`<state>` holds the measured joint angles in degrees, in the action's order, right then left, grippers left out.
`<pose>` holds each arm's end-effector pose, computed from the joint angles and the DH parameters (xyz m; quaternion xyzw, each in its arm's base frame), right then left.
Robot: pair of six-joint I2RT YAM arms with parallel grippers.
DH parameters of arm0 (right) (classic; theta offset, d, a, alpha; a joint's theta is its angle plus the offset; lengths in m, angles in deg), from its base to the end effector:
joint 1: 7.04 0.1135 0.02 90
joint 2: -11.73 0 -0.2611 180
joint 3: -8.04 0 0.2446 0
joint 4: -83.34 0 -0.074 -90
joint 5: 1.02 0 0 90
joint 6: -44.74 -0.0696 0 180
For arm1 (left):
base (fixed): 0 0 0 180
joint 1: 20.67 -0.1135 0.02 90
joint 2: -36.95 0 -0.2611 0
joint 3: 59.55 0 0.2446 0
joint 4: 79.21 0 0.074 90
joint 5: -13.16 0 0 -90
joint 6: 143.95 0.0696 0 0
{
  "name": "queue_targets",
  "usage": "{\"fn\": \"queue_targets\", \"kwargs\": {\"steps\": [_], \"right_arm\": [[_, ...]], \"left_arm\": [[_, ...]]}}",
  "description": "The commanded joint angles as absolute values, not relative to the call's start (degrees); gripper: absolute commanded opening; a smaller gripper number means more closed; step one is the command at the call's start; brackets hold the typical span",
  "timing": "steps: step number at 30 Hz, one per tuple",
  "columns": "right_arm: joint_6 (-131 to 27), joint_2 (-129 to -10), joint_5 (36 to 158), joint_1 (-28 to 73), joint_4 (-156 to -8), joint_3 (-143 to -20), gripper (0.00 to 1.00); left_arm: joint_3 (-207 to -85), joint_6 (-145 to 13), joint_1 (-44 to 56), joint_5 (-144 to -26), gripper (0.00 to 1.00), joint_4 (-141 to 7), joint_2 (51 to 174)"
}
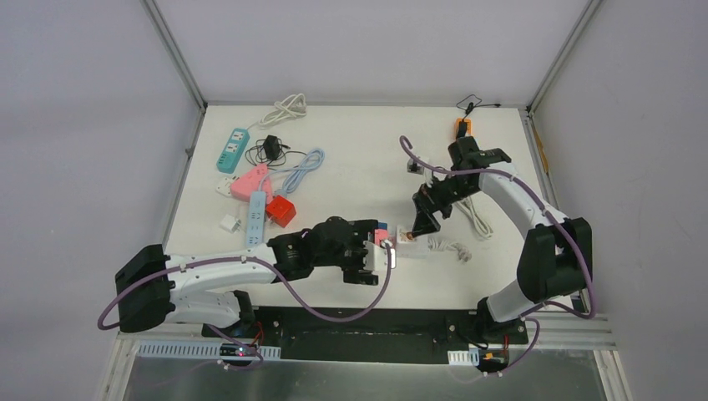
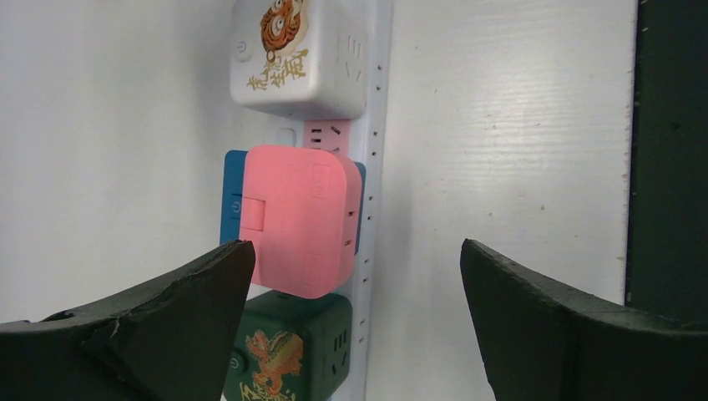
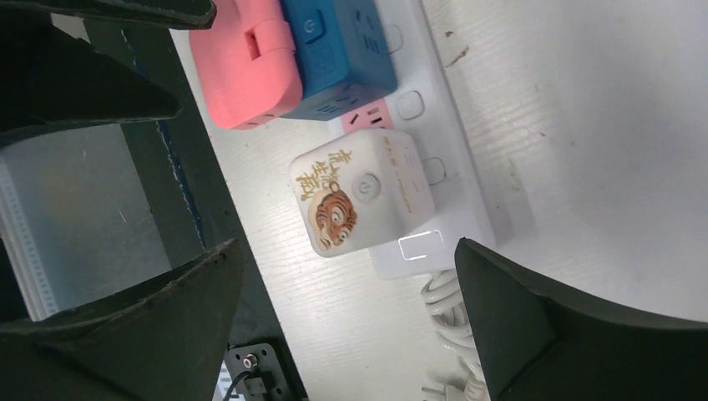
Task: Pull the plug off the socket
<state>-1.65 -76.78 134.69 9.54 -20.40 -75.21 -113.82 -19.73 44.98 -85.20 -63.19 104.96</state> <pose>0.2492 0.1262 0.2308 -0.4856 0.7807 0.3607 0.1568 0.1078 -0.2628 0.2266 0.6838 0.5273 -0.1962 0.4647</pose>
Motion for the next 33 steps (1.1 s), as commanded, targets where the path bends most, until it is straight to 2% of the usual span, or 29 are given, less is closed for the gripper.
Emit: {"fn": "queue_targets", "kwargs": {"steps": [1,10,20,33], "right_arm": [[-6.33,-74.37,140.17,5.99,-25.13,-74.27,1.0],[-7.28,-74.75,140.95,5.79,-26.77,-73.67,1.0],[-7.38,-75.27,141.98,5.79,-26.75,-73.55,1.0],[-7.29,-75.63,141.71,5.79,-26.38,-73.96,1.0]], "left_arm": [[-115.24,-13.9,44.99,-80.51,0.97,-69.18,107.28],[-116.4,-11.79,45.41,-77.34,0.95,-71.7,112.58],[-115.6,-13.66,45.8,-70.94,0.79,-74.06,112.17],[-114.26,-18.83,45.85,-70.06,0.71,-75.12,106.46]]}}
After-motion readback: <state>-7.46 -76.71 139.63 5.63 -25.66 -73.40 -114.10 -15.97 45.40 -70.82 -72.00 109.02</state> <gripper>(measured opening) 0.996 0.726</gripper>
